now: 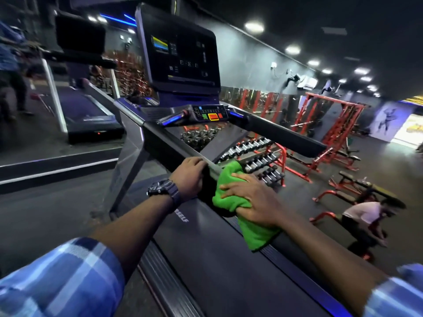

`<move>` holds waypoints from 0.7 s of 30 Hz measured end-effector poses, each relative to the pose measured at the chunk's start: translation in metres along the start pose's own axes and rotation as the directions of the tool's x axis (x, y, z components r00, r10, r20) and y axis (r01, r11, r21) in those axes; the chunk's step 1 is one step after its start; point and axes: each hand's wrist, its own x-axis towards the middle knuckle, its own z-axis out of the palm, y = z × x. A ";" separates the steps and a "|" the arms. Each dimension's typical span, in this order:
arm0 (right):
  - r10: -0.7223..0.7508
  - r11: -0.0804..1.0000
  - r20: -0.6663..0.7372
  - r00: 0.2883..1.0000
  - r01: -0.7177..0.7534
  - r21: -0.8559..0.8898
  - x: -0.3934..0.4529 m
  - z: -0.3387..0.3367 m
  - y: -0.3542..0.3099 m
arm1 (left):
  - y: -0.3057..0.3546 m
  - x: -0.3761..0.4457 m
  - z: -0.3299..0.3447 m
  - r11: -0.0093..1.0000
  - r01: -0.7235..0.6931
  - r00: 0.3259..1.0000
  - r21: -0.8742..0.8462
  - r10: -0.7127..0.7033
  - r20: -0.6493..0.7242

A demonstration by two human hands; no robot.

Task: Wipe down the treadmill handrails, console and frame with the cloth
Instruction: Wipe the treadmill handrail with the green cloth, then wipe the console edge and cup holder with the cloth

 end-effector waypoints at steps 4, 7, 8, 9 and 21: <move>0.403 0.786 0.018 0.915 -0.356 0.505 0.014 -0.001 0.022 | 0.026 -0.002 -0.005 0.999 0.010 1.000 0.043 -0.010 0.012; 0.398 0.680 0.101 0.912 -0.367 0.635 0.041 0.001 0.025 | 0.050 0.000 -0.004 0.993 0.083 0.996 0.082 -0.084 0.014; 0.350 0.702 0.064 0.934 -0.307 0.642 0.040 0.002 0.025 | 0.059 0.002 -0.001 0.990 0.111 0.994 0.087 -0.112 0.003; 0.328 0.696 0.032 0.944 -0.265 0.667 0.033 0.005 0.028 | 0.068 0.002 0.001 0.986 0.141 0.990 0.086 -0.141 -0.004; 0.265 -0.048 0.201 0.943 -0.195 0.980 0.040 0.064 0.073 | 0.152 0.021 0.026 0.820 0.558 0.829 0.128 -0.555 -0.063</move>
